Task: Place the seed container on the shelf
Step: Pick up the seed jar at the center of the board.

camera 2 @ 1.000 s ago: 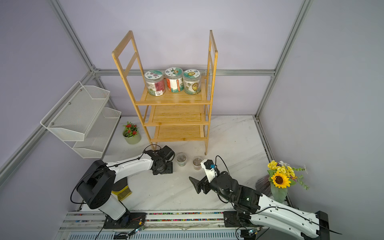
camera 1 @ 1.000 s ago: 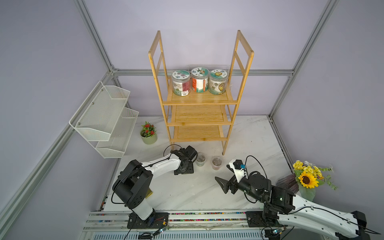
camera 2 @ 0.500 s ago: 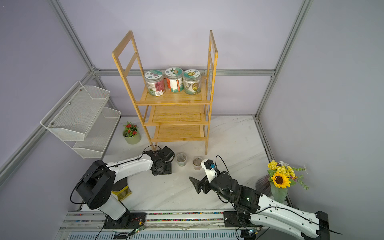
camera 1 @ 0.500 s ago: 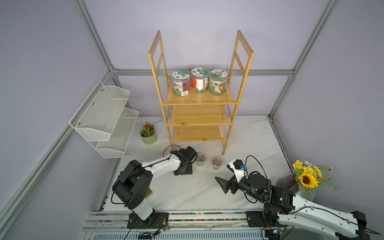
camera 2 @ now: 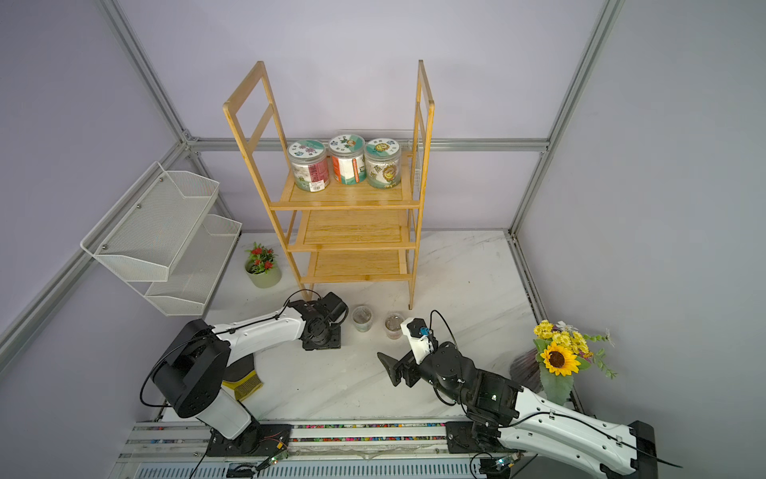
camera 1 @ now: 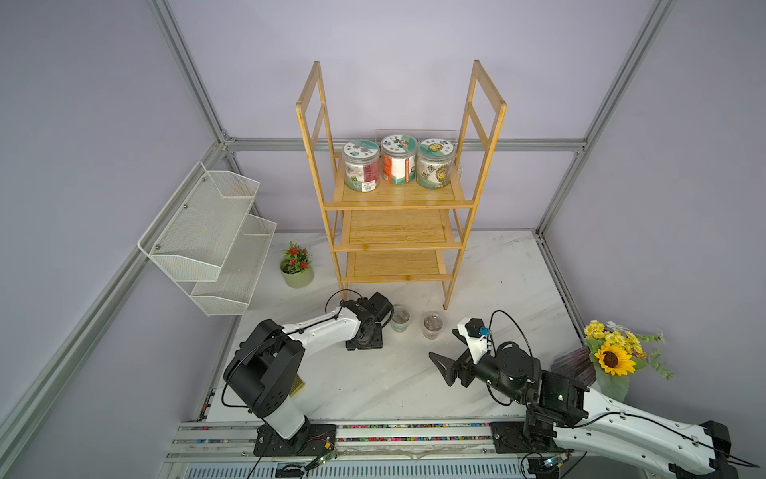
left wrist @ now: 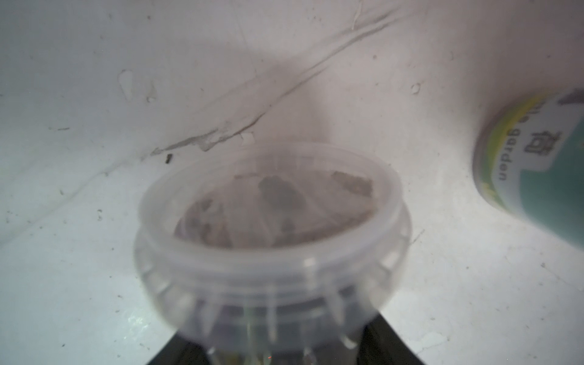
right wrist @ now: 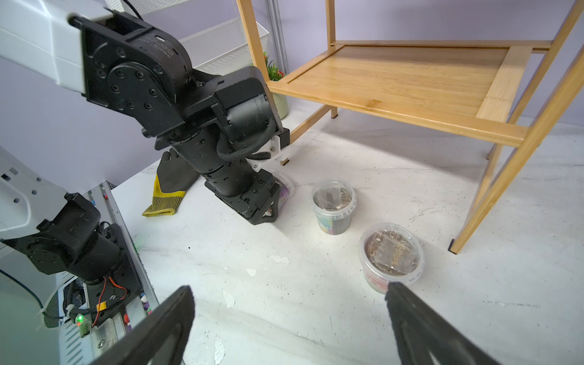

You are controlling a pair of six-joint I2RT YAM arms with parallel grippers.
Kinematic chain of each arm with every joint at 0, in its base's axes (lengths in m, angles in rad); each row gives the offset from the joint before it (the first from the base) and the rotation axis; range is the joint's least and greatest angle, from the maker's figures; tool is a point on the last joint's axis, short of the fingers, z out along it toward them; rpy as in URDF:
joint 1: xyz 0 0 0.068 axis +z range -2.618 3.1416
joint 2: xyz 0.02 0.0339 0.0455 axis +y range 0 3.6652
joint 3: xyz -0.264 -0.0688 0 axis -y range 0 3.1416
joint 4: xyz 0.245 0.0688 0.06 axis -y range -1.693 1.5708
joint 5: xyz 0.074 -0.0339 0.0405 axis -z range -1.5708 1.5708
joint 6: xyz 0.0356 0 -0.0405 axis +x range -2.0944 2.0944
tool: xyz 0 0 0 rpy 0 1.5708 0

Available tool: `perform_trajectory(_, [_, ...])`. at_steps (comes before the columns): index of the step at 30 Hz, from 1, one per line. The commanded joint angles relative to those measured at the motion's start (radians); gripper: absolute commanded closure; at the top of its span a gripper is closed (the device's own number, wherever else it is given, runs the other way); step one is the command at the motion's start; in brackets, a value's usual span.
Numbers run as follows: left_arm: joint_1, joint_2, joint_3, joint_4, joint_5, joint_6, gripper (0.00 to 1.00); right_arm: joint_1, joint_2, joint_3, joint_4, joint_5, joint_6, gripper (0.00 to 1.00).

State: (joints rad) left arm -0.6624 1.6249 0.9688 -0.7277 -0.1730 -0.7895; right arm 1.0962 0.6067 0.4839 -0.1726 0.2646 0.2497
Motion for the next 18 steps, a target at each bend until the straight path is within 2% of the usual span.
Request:
perform_trajectory(1, [-0.001, -0.040, 0.018, -0.017, -0.014, 0.022, 0.47, 0.006, -0.001, 0.009, 0.005, 0.012, 0.005, 0.03])
perform_trajectory(6, [-0.011, -0.142, 0.011, -0.032, -0.016, 0.083, 0.49, 0.006, -0.001, 0.015, 0.008, 0.008, 0.001, 0.03])
perform_trajectory(9, [-0.031, -0.280, -0.014, -0.017, -0.035, 0.173, 0.49, 0.006, -0.007, 0.017, 0.020, -0.014, -0.003, 0.03])
perform_trajectory(12, [-0.039, -0.443, -0.071, 0.034, -0.021, 0.300, 0.48, 0.006, -0.017, 0.019, 0.060, -0.106, -0.016, 0.03])
perform_trajectory(18, [-0.042, -0.755, -0.167, 0.116, 0.095, 0.550, 0.48, 0.004, -0.005, 0.060, 0.140, -0.269, -0.081, 0.03])
